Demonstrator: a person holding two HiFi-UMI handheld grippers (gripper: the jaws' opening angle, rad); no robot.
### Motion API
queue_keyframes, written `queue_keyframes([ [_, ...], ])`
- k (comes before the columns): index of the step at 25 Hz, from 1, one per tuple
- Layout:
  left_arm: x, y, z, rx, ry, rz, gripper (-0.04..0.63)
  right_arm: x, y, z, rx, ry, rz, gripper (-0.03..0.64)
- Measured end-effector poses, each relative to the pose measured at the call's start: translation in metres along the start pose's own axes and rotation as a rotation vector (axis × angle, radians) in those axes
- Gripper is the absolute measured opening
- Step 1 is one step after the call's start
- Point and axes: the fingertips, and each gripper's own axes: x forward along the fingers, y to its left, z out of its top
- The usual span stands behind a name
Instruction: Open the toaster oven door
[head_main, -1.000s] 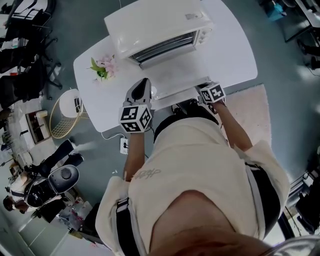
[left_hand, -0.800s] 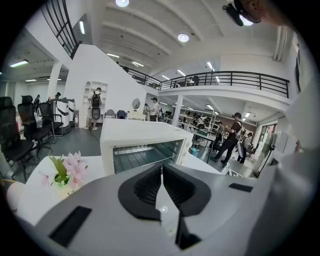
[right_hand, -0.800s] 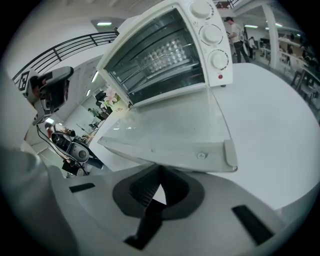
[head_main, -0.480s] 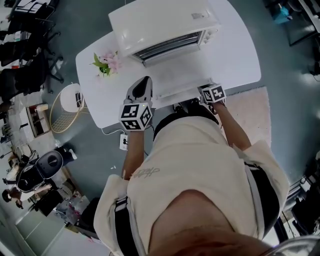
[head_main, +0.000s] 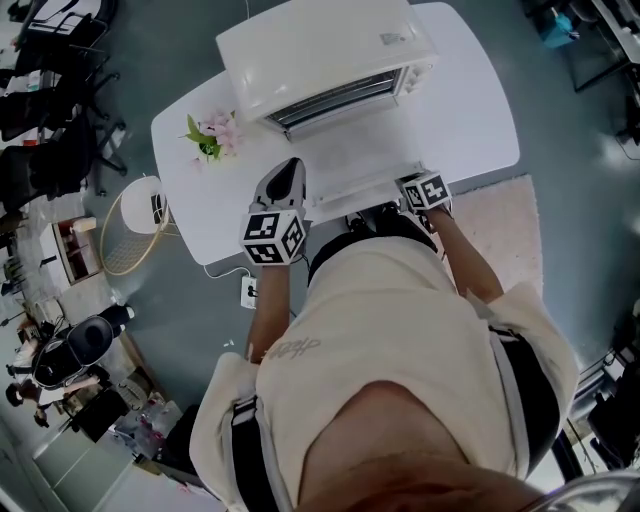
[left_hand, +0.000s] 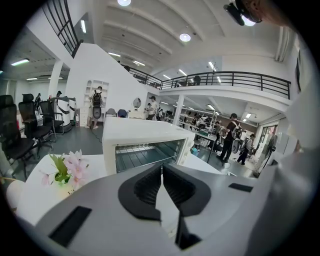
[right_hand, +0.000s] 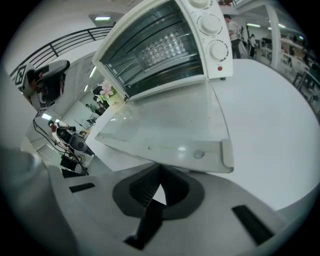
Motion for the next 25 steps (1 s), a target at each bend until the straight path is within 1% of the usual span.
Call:
queue_keyframes([
  [2, 0.001, -0.001, 0.000, -0.001, -0.001, -0.007, 0.028, -0.004, -0.001, 0.000, -0.015, 0.004, -0.010, 0.008],
  [6, 0.002, -0.001, 0.000, 0.001, -0.004, -0.024, 0.028, -0.011, 0.000, 0.002, 0.011, -0.016, 0.016, 0.008],
  [12, 0.005, 0.001, 0.005, 0.004, -0.020, -0.049, 0.028, -0.023, 0.000, 0.004, -0.001, -0.022, -0.013, 0.008],
  [17, 0.002, 0.002, 0.006, 0.006, -0.036, -0.074, 0.028, -0.045, 0.014, 0.011, -0.009, -0.051, -0.011, 0.008],
  [21, 0.001, 0.005, 0.001, 0.011, -0.036, -0.089, 0.028, -0.070, 0.025, 0.032, -0.075, -0.096, -0.042, 0.008],
  [25, -0.002, 0.007, 0.000, 0.003, -0.042, -0.086, 0.028, -0.100, 0.040, 0.064, -0.136, -0.182, -0.062, 0.008],
])
